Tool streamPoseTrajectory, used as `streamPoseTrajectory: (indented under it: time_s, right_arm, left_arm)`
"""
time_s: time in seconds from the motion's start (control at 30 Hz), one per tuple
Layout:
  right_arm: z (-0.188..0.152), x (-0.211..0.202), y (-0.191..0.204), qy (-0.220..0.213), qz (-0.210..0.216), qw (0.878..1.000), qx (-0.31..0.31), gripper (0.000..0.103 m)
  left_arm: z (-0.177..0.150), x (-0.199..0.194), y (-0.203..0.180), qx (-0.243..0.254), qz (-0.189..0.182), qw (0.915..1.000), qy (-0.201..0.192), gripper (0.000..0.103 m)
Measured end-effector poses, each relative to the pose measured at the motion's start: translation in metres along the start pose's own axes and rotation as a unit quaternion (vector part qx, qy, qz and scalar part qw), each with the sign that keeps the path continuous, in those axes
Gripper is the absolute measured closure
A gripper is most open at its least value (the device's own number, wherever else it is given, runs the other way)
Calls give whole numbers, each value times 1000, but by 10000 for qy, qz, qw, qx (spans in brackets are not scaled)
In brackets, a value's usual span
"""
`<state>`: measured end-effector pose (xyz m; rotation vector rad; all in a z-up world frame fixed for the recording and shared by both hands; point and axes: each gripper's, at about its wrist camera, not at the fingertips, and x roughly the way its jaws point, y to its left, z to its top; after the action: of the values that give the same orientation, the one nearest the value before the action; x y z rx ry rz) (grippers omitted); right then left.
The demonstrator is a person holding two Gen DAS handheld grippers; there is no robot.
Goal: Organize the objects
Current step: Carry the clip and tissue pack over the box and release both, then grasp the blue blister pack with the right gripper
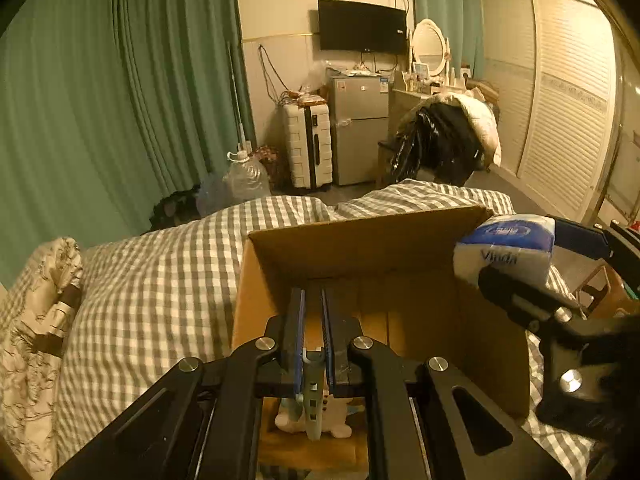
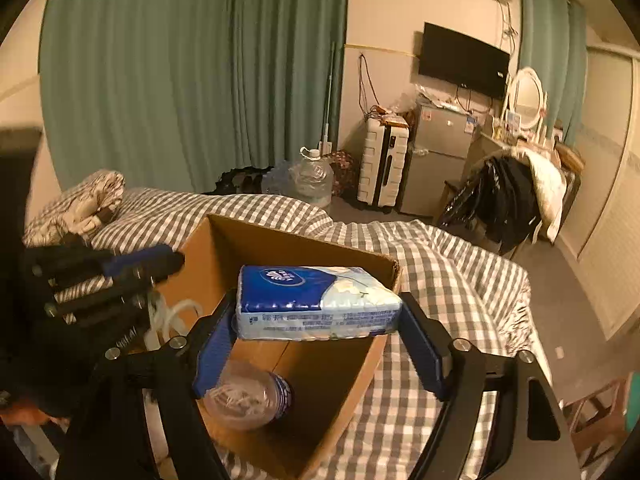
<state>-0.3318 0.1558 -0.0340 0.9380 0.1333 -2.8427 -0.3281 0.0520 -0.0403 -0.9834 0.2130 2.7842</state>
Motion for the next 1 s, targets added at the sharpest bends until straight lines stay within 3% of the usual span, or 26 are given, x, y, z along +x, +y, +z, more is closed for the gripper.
streamPoseTrajectory:
  time_s: [0.07,0.13,0.17,0.2,0.27,0.53,0.7,1.0]
  right_arm:
    - [-1,5,-3,-26,30,10000,47,21]
    - [-3,5,-5,-92,-42,9999,77,12]
    - [-2,3,-6,-126,-86,9998,99,10]
    - [-1,0,-8,-162,-110,9997,128,10]
    - [1,-10,-12,-212,-110,9995,206,8]
    - [9,-78,-9,-479,-257,9985,81,7]
    - [6,-130,-5,-568,-394,9976,-2,7]
    - [-6,-221,15,-924,-518,9942,-194,2]
  left_arm:
    - [-1,0,0,13,56,10000,-65,93]
    - [0,-2,1,16,24,10000,19,84]
    - [0,-3,1,-5,38,10000,51,65]
    - [0,-4,1,-25,68,9999,79,37]
    - [-1,-14,2,-110,186,9998,30,21]
    - [5,-70,5,-325,227,9992,-73,18]
    - [4,-123,4,-274,303,9987,-319,9]
    - [-20,-214,10,-398,334,9961,-714,0]
